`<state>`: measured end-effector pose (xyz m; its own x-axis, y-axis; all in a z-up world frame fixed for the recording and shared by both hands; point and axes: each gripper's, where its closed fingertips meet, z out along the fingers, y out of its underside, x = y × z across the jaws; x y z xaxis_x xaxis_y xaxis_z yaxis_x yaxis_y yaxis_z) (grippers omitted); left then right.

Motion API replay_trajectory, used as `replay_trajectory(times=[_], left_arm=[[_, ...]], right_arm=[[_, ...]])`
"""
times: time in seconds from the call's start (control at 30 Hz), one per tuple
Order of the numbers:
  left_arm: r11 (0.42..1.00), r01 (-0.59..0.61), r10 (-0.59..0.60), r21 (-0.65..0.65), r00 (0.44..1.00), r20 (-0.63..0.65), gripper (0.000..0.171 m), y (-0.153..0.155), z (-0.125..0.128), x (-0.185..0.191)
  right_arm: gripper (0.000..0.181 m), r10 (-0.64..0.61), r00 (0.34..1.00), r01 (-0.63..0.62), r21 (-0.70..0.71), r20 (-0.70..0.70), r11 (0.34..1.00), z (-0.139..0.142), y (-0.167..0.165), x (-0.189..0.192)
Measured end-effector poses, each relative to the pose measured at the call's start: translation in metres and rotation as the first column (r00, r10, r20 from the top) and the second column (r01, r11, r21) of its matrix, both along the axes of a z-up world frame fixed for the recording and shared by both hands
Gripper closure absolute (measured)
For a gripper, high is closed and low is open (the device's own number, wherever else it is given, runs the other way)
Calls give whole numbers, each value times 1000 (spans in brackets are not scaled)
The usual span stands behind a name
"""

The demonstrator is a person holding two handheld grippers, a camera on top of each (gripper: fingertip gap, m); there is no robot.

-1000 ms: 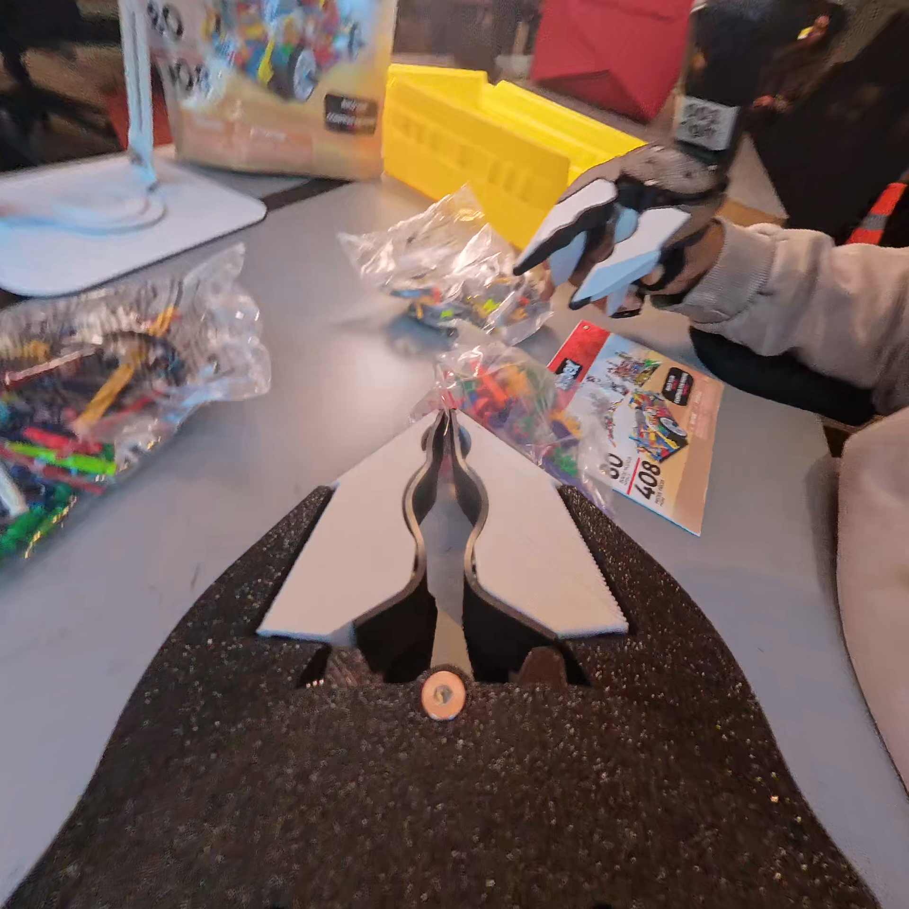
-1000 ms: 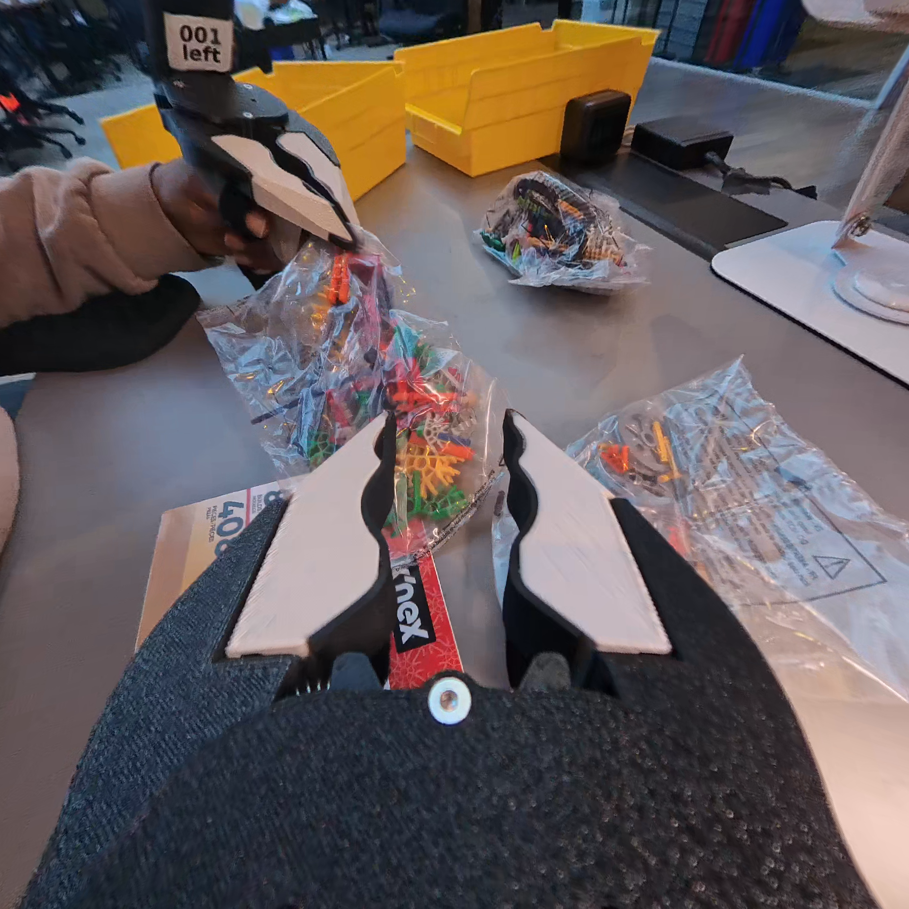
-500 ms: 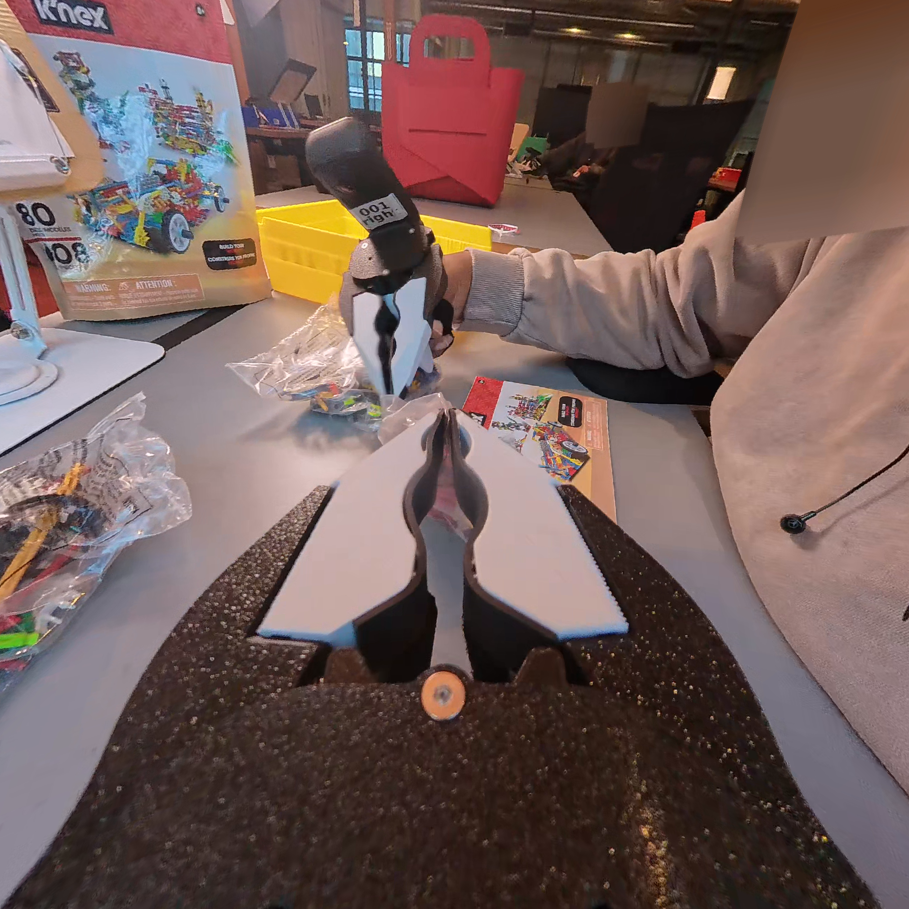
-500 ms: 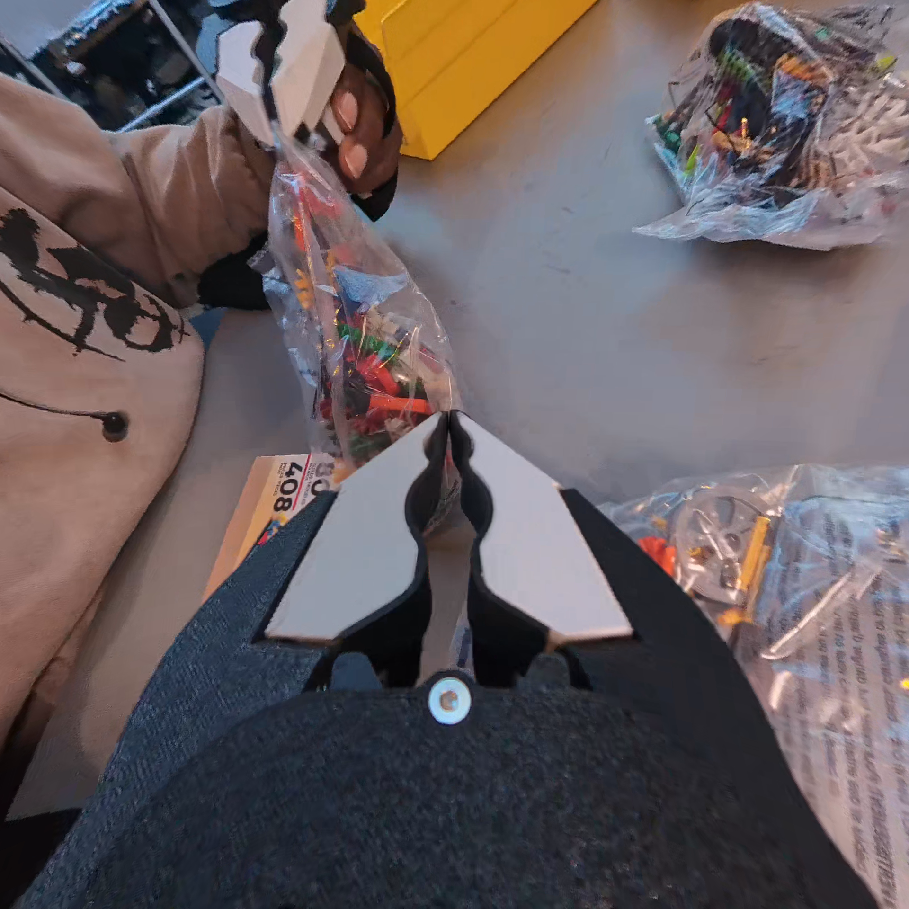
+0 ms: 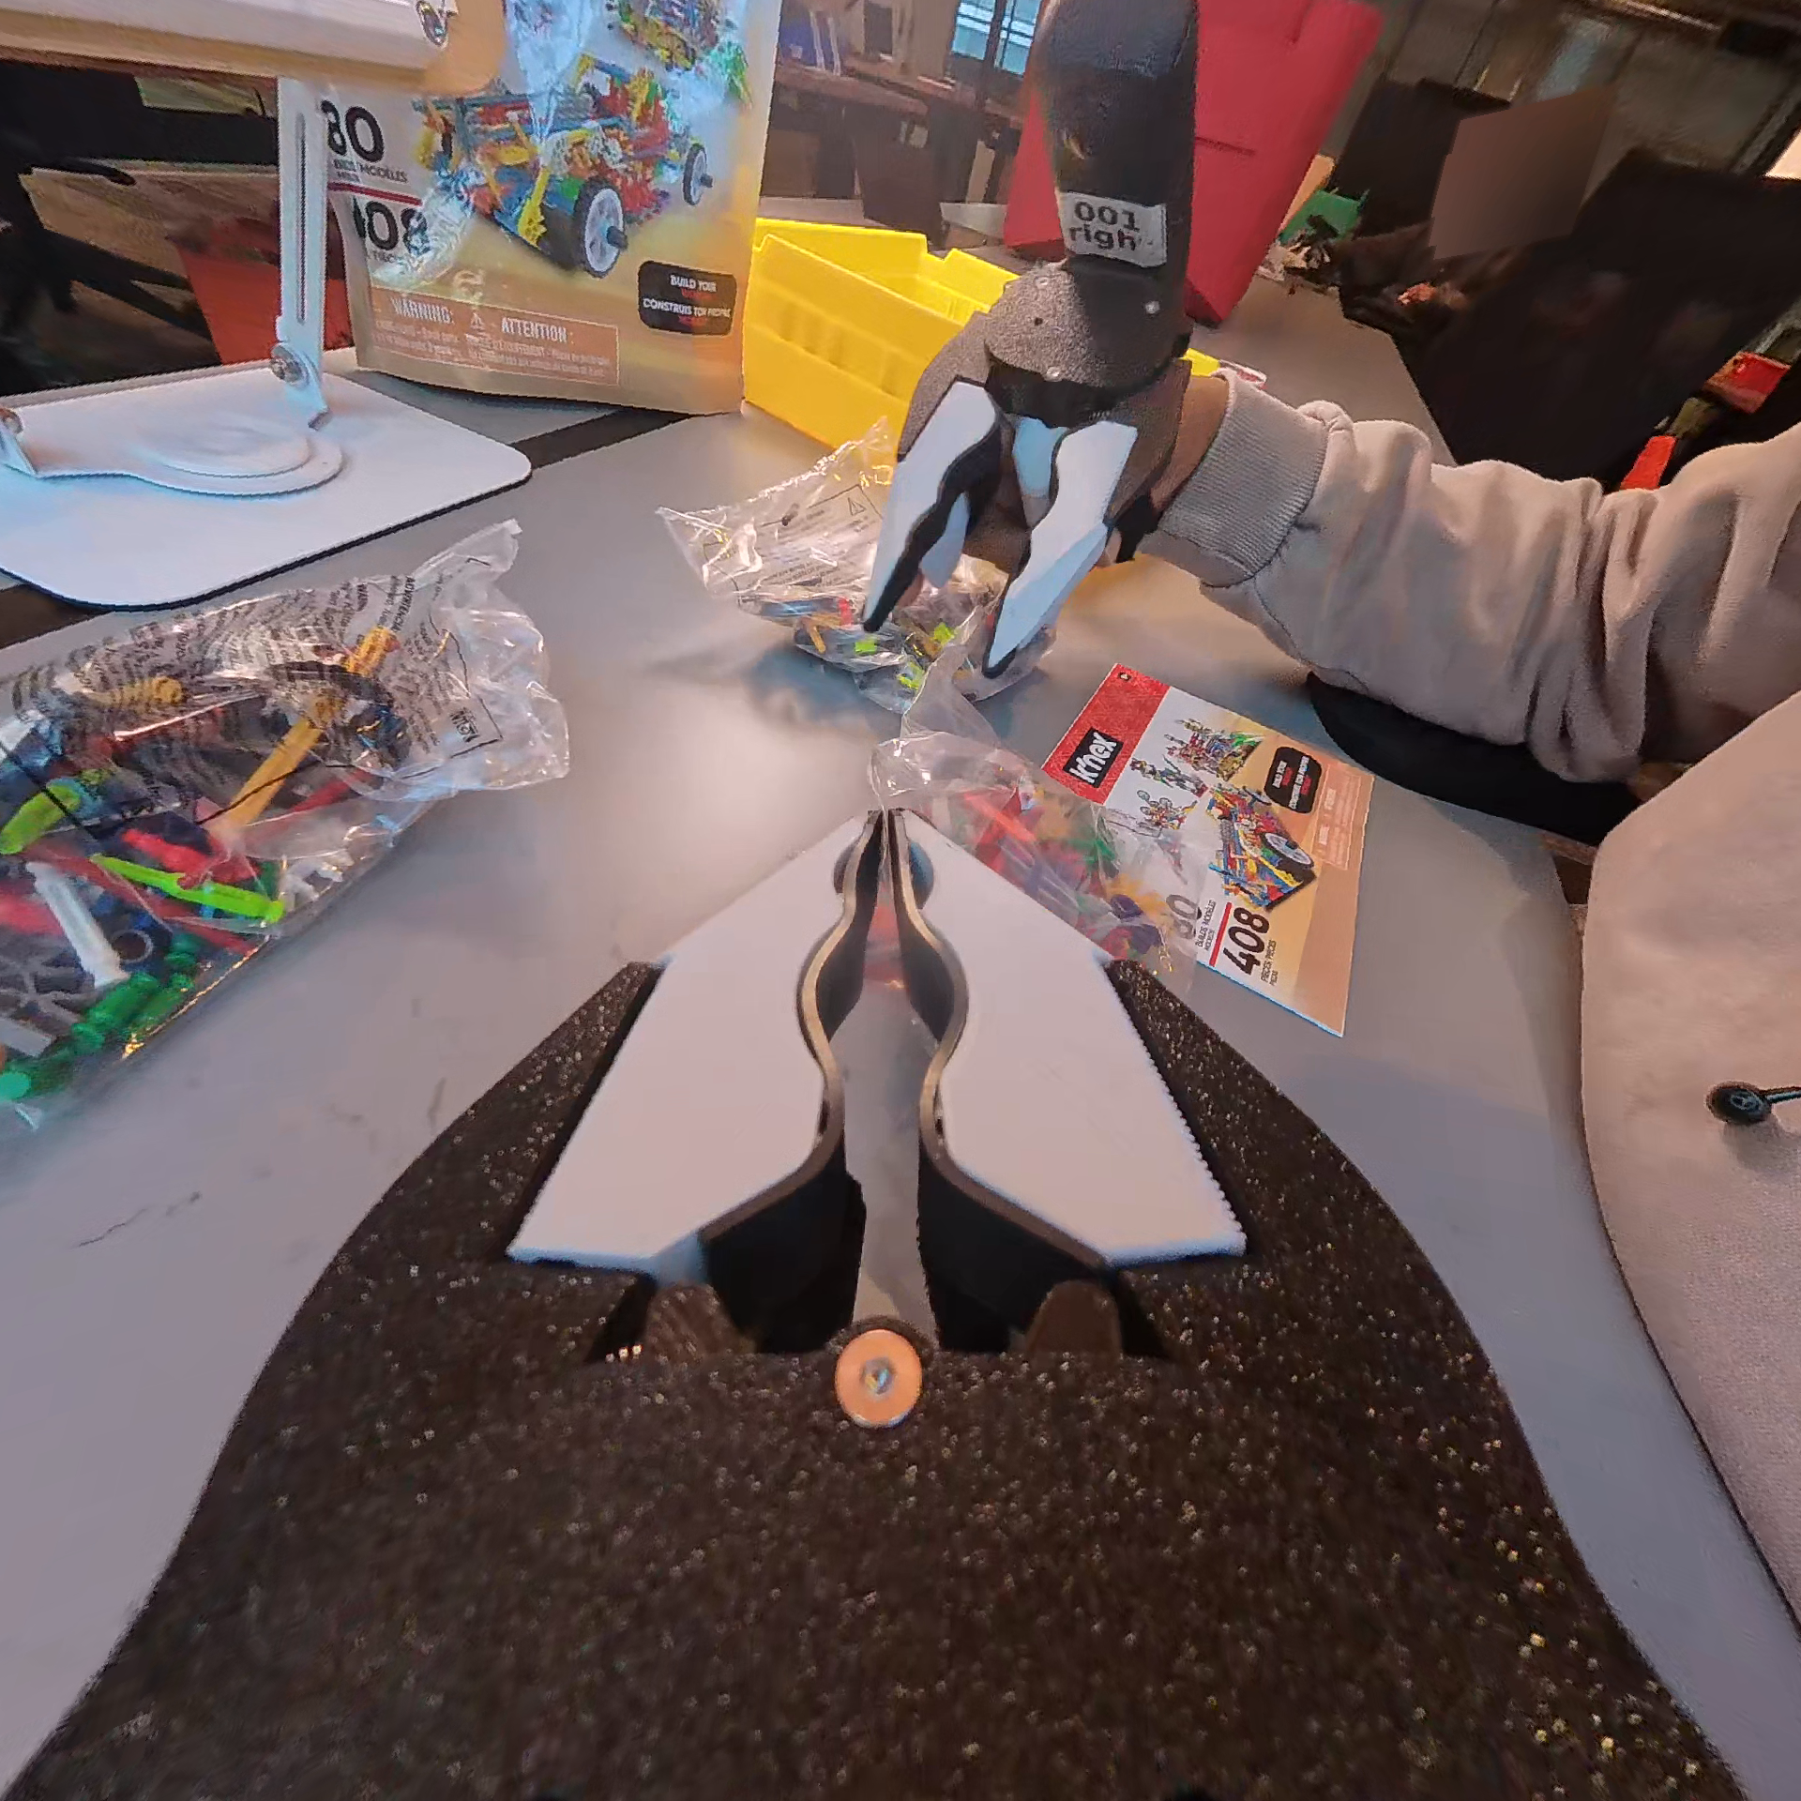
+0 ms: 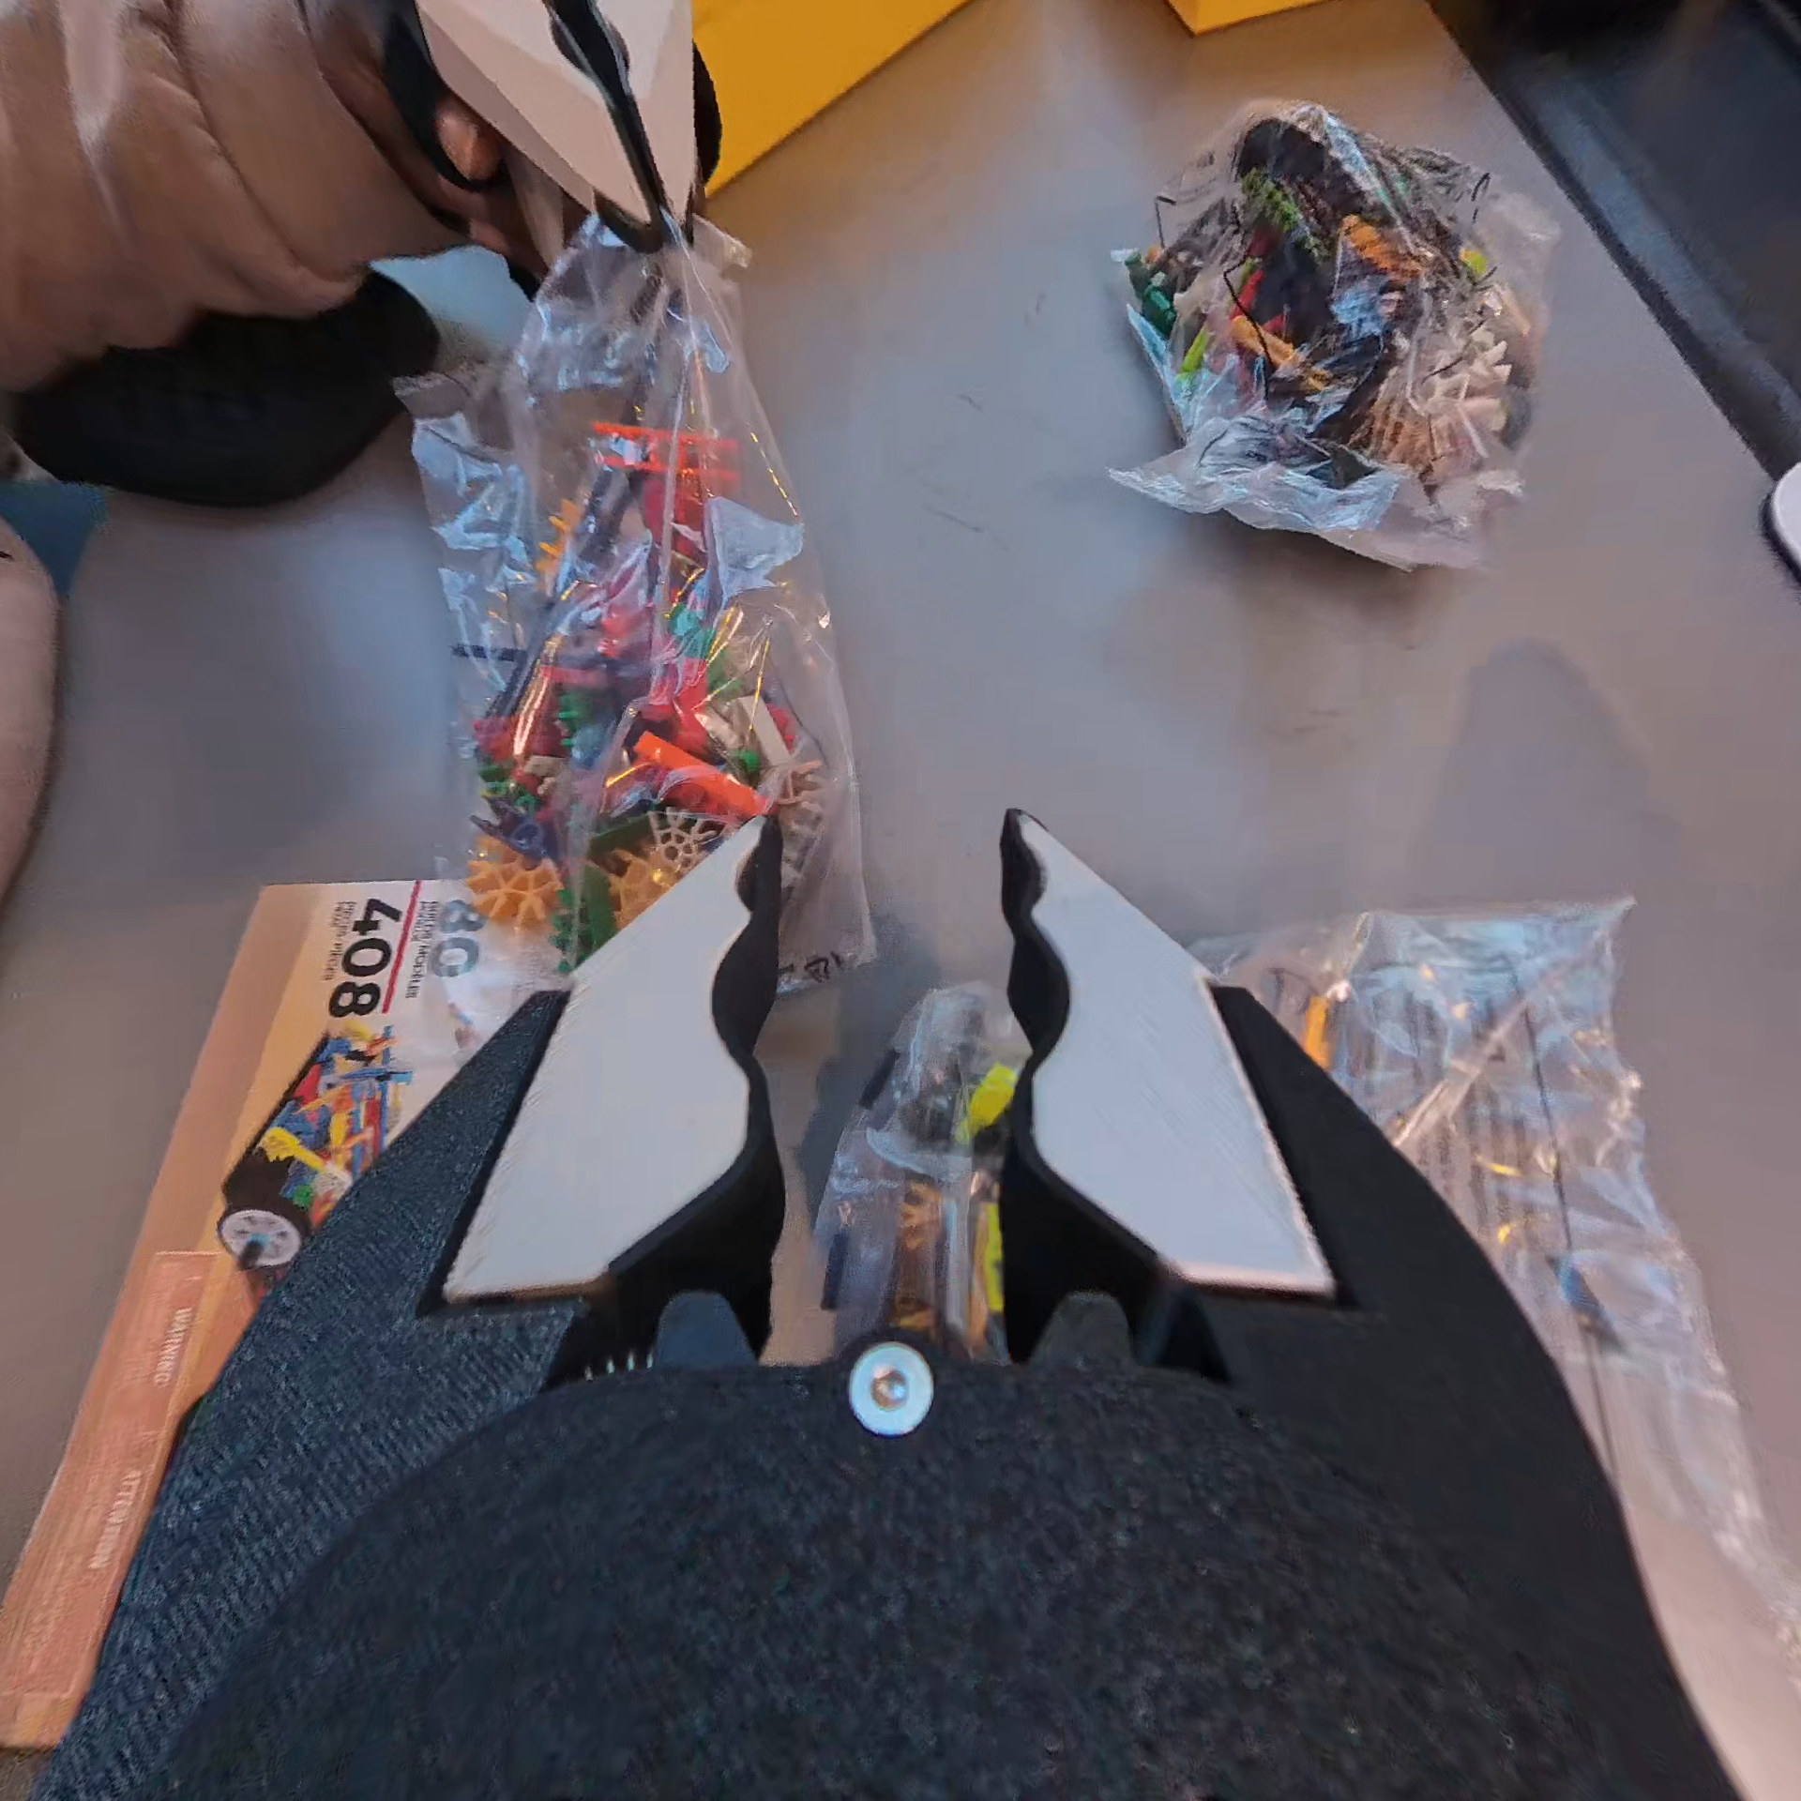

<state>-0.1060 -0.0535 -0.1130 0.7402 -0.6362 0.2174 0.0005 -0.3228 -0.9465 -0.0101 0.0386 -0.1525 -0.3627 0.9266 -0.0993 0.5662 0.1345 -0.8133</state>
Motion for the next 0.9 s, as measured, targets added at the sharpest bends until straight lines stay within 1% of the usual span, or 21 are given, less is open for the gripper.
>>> replay_trajectory(times=[0.03,0.07,0.13,0.2,0.23,0.27,0.33,0.4,0.43,0.47,0.53,0.57,0.6,0.67,0.7,0.73,0.8,0.9], left_arm=[[1000,6,-6,10,1000,0,171,-1,1,1],[1000,15,-16,23,1000,6,171,-2,4,1],[998,20,-21,52,999,27,171,-5,10,0],[998,-19,16,57,999,41,171,-4,14,-10],[998,-48,47,41,998,39,171,-3,12,-17],[997,-79,78,21,997,25,171,-2,8,-24],[990,-137,137,-29,990,-27,171,2,-6,-34],[976,-194,191,-98,981,-46,171,9,-20,-40],[969,-208,206,-137,978,-26,171,12,-25,-40],[961,-206,211,-184,977,10,153,16,-29,-37],[951,-135,176,-279,976,127,123,20,-32,-23],[947,-97,160,-307,970,185,117,23,-32,-15],[944,-70,147,-323,964,221,125,25,-32,-10],[942,-59,134,-331,969,210,159,27,-36,-8],[948,-49,118,-316,972,205,167,26,-35,-10],[953,-46,115,-300,969,217,171,24,-31,-13],[957,-68,141,-284,959,244,171,21,-24,-23],[947,-141,197,-288,965,174,171,15,-31,-39]], right_arm=[[136,17,1000,-17,19,13,1000,-3,-3,-5],[143,48,998,-48,18,32,999,-6,-10,-8],[181,123,990,-124,9,70,992,-13,-22,-3],[181,147,986,-148,0,79,989,-11,-25,6],[181,153,986,-152,-11,66,988,-5,-24,12],[181,148,988,-147,-28,38,989,3,-22,17],[181,101,995,-100,-39,0,994,13,-13,20],[181,62,998,-62,-13,-2,998,10,-4,22],[181,56,998,-56,-4,-9,998,9,-3,22],[181,65,998,-65,-9,-23,998,11,-5,21],[181,99,992,-100,-10,-83,995,20,-14,19],[181,110,988,-111,2,-109,994,25,-16,17],[181,119,985,-119,11,-127,993,29,-18,16],[181,129,981,-126,26,-148,992,34,-20,17],[181,123,980,-120,30,-155,992,36,-18,19],[181,109,982,-105,30,-155,994,37,-14,21],[181,78,985,-76,16,-154,997,36,-5,28],[181,36,991,-35,11,-126,999,27,8,36]])
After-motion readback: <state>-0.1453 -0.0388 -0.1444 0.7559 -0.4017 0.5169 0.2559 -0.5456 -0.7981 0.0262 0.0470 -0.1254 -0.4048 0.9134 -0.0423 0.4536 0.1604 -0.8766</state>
